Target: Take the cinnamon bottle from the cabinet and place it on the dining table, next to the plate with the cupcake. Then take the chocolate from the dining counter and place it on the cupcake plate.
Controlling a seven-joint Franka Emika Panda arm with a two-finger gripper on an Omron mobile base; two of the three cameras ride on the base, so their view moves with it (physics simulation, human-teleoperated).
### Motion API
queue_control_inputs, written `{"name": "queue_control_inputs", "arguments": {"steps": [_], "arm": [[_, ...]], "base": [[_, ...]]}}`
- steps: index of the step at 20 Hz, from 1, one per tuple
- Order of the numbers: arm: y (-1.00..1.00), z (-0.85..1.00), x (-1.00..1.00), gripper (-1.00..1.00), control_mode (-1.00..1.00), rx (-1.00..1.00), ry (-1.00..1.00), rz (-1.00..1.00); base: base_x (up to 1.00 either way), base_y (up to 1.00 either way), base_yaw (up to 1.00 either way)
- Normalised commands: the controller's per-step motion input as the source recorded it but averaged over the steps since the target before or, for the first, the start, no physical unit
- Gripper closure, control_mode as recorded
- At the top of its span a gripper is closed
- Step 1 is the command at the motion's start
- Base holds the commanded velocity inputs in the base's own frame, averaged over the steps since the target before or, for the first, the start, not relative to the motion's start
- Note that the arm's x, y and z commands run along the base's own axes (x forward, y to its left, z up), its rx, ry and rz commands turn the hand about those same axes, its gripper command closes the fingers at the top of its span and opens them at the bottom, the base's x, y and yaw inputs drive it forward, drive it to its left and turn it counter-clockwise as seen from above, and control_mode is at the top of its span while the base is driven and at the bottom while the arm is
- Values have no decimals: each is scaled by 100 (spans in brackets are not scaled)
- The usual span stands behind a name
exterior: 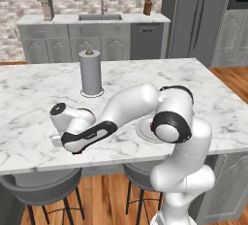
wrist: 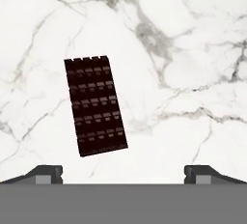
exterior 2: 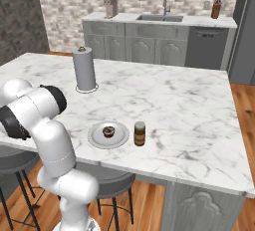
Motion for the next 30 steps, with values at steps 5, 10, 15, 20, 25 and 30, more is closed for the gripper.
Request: {"name": "queue_control_inputs", "arguments": {"steps": [5,10,15,20,25,30], "arm": [[-8,-10,6,-100,-100,0,0,1],[-8,-15,13,-100,-100,0,0,3],[-12,-16,6,-100,-100,0,0,3],[-6,-11,14,-100,-100,0,0,4],[0,-6,20,-100,-100,0,0,6],[0,-6,24,-100,-100,1,0,5]], "base": [[0,0,0],[0,0,0],[0,0,0],[0,0,0],[0,0,0],[0,0,0]]}}
